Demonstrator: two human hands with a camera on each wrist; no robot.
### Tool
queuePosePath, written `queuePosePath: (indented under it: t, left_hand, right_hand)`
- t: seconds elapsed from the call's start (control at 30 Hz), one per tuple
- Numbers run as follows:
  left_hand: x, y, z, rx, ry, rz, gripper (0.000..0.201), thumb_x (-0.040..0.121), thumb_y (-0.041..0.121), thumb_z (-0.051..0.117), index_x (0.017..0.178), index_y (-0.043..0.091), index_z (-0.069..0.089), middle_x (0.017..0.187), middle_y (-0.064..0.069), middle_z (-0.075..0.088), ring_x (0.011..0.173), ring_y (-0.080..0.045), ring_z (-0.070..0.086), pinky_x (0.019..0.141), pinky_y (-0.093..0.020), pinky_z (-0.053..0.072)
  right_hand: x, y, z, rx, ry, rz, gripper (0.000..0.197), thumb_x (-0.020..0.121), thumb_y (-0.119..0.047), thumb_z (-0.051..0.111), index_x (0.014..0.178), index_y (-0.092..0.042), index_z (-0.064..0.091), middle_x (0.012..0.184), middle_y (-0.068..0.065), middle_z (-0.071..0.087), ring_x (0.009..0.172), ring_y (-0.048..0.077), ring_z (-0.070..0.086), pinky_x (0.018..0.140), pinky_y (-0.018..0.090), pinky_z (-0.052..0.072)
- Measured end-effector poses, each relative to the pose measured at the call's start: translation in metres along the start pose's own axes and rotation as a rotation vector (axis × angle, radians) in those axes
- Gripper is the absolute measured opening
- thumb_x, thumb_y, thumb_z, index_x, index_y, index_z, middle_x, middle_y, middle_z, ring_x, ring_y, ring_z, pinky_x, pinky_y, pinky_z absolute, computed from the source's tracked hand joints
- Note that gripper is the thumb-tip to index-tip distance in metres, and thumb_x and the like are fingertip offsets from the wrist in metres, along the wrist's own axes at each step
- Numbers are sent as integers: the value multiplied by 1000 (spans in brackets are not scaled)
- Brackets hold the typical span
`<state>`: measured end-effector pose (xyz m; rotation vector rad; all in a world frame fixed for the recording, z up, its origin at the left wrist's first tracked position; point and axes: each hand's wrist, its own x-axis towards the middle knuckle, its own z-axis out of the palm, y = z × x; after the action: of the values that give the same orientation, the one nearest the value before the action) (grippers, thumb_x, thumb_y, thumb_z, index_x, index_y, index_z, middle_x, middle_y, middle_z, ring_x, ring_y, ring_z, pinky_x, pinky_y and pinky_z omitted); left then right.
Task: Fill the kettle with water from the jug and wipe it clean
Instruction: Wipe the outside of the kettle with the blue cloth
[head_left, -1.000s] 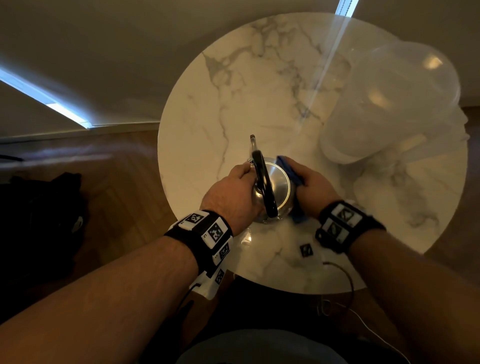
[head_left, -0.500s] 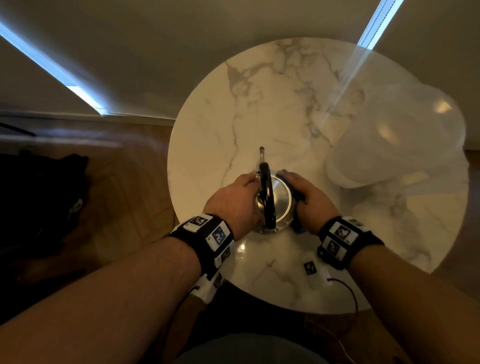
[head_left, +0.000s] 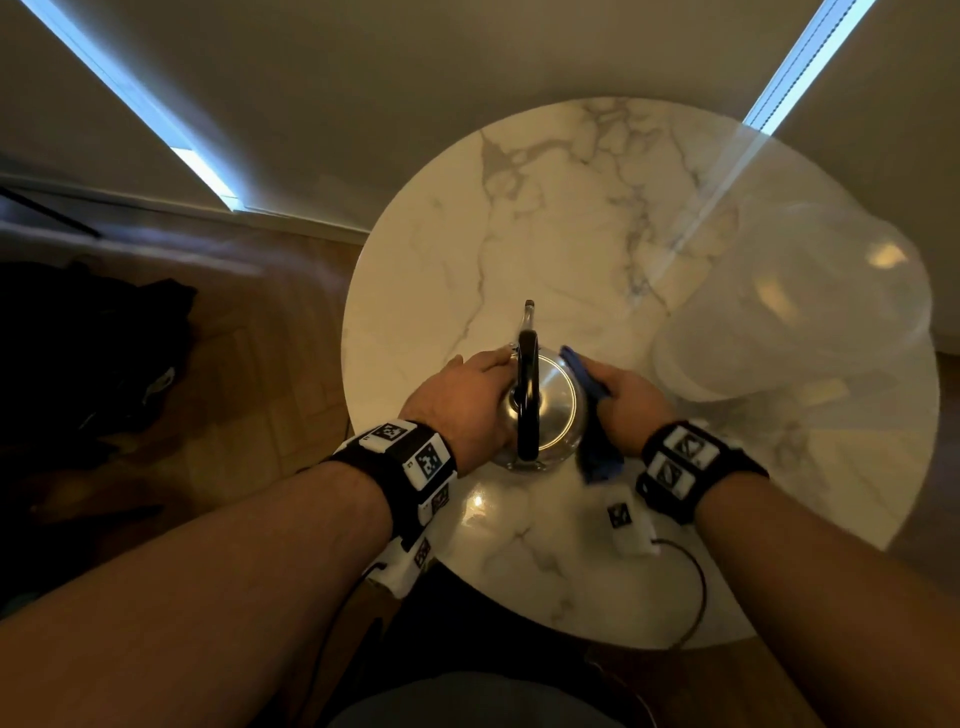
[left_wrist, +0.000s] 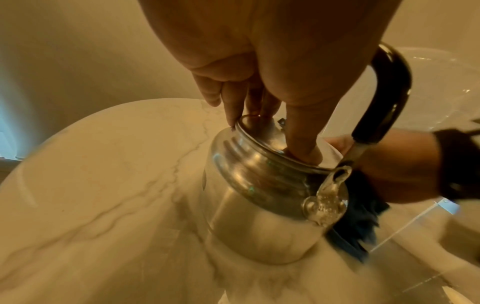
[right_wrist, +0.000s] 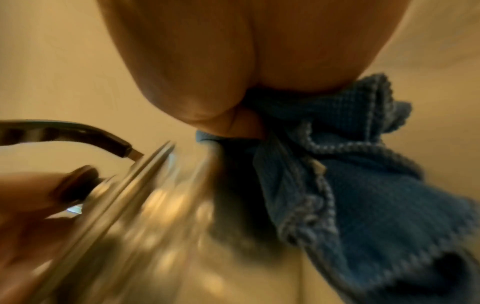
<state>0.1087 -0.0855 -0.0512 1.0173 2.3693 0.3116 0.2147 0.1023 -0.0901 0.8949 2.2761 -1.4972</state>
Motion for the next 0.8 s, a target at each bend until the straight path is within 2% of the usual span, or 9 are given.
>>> queuePosePath:
  t: [0.07,0.13,0.3,0.4,0.5,0.6,0.67,0.73,0.8]
  left_hand:
    - [0,1,0,1,5,-10,56,91,39,70,144,35,54,160,11,43,135,-19,52,118,-40,40]
    - [0,2,0,10,-4,-16,55,91,41,70,143,35,54,159,11,44,134,-20,53,117,-40,39]
    - [-2,3,-2,-11,-8,-17,58,89,40,70,144,35,53,159,10,45,135,-20,52,118,-42,41]
    - [-2,2,-2,-16,-9,2,61,89,38,70,146,33,52,161,10,42,137,-16,50,120,-41,37]
    - [-3,0,-3,-28,-6,12,62,87,37,71,145,31,53,161,10,43,136,-17,51,119,-42,39]
    - [-2,-1,-4,-4,-24,21,64,87,37,70,148,31,51,162,9,41,139,-16,49,120,-41,37]
    - [-2,-1,-4,4,-19,25,61,87,38,69,146,31,53,161,9,43,137,-18,51,118,-41,39]
    - [-1,-4,-3,13,-16,27,59,85,41,71,141,31,56,158,9,46,133,-22,55,112,-41,46]
    - [1,-7,-2,25,-17,27,60,82,44,73,139,32,57,155,10,48,128,-24,58,104,-41,51]
  right_hand:
    - [20,-14,-5,85,-33,40,29,97,-38,58,123,-41,71,110,-10,77,104,22,72,97,35,54]
    - [28,-24,-5,118,-92,11,21,100,-38,57,113,-43,74,95,-9,79,88,18,75,78,30,61]
    - [-5,-6,7,-7,-34,-159,70,90,7,46,143,-38,55,152,-12,48,139,7,42,107,5,24]
    - [-58,24,20,-38,16,-141,87,85,21,40,153,-32,37,159,-16,24,148,5,23,106,-5,8]
    - [-83,23,34,-63,-11,-117,89,93,14,38,146,-54,17,160,-21,9,145,-2,12,110,-2,1]
    - [-63,0,36,1,41,-81,93,91,15,38,152,-52,17,158,-26,13,132,-1,31,116,26,29]
    - [-60,-14,36,34,86,-72,94,89,16,39,153,-50,21,145,-30,19,127,12,45,102,48,45]
    - [-69,-14,41,19,115,-85,93,90,15,40,152,-50,19,150,-25,22,132,25,46,100,49,47]
    - [-83,-3,50,-3,120,-111,88,94,11,41,152,-50,15,157,-17,26,135,28,45,107,31,44]
